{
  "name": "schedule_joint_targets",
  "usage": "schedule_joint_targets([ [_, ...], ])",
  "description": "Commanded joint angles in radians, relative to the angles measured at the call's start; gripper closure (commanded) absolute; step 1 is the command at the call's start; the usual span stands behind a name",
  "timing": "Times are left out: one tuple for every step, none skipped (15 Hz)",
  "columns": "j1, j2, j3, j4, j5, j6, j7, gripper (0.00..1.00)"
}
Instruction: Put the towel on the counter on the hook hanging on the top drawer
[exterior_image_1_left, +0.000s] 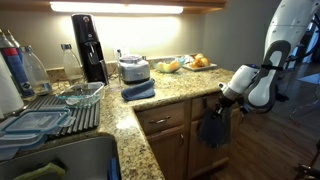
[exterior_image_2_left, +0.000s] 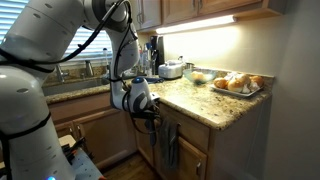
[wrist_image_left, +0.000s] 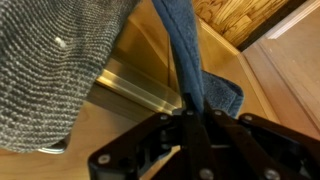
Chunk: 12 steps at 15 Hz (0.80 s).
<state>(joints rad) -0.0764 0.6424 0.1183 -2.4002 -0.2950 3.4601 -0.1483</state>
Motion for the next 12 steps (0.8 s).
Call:
schedule_joint_targets([
  [-0.021, -0.07, -0.009, -0.059, -0.005, -0.002, -0.013, 0.95],
  [-0.022, -0.068, -0.012, -0.053, -0.003, -0.002, -0.012, 0.95],
  [-0.019, -0.065, -0.018, -0.047, 0.002, -0.003, -0.012, 0.95],
  [-0.021, -0.057, -0.019, -0.04, 0.003, -0.003, -0.011, 0.95],
  [-0.021, -0.051, -0.023, -0.034, 0.003, -0.003, -0.012, 0.95],
  [-0.019, -0.043, -0.026, -0.028, 0.004, -0.003, -0.013, 0.95],
  [-0.02, -0.038, -0.025, -0.023, 0.003, -0.003, -0.011, 0.95],
  [-0.022, -0.03, -0.022, -0.017, 0.003, -0.003, -0.01, 0.95],
  [-0.022, -0.026, -0.02, -0.015, 0.002, -0.003, -0.009, 0.95],
  [-0.025, -0.024, -0.015, -0.014, -0.001, -0.002, -0.009, 0.95],
  [-0.025, -0.027, -0.012, -0.014, -0.001, -0.002, -0.008, 0.95],
  [-0.023, -0.029, -0.011, -0.012, -0.001, -0.002, -0.009, 0.95],
])
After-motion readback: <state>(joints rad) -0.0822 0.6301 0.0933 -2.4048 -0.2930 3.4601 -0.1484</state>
